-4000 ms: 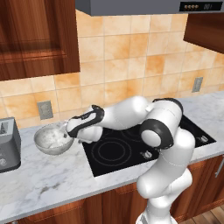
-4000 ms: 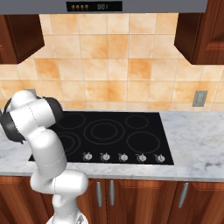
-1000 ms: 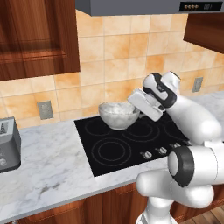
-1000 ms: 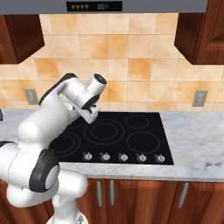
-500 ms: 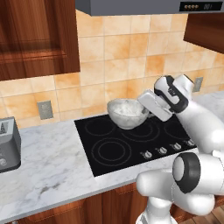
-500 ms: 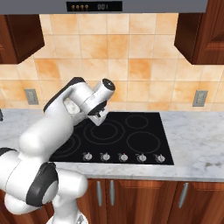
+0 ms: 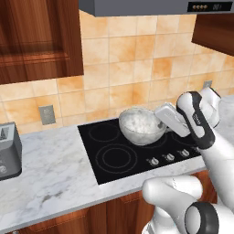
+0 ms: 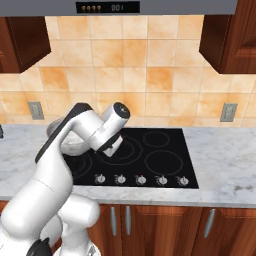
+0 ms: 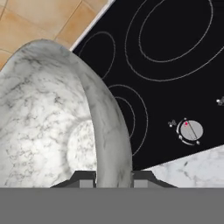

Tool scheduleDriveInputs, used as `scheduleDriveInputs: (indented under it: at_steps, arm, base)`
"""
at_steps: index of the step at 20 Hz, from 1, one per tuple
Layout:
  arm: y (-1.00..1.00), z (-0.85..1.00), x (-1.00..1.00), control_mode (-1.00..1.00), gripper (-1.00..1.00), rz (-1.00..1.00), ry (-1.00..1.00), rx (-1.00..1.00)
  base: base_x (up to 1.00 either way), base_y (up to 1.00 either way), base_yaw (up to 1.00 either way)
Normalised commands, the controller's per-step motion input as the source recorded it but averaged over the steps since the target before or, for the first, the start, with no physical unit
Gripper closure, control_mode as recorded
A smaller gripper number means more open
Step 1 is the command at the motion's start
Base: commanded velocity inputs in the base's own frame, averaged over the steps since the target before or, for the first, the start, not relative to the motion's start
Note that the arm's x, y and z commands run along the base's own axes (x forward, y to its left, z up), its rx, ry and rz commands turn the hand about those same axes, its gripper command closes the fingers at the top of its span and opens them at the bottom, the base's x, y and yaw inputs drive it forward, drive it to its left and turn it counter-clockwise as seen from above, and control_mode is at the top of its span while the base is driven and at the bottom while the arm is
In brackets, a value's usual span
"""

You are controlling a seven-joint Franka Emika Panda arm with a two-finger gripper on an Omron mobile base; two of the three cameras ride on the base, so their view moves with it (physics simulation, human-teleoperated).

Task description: Pick the cup and bowl from the counter and place them on the counter next to the sink.

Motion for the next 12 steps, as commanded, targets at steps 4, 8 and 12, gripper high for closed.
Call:
scheduleDriveInputs:
  at_steps: [4,8,12]
  arm:
    - [-0.31,0.00,-0.21,-1.00,1.00,-0.07,0.01,-0.01]
    - [-0.05,0.00,-0.01,-1.00,1.00,-0.02,0.00,0.00]
    - [0.00,0.00,0.00,-1.00,1.00,0.00,0.00,0.00]
  base:
    - [0.00,0.00,0.00]
    - [0.00,0.00,0.00]
    - [0.00,0.00,0.00]
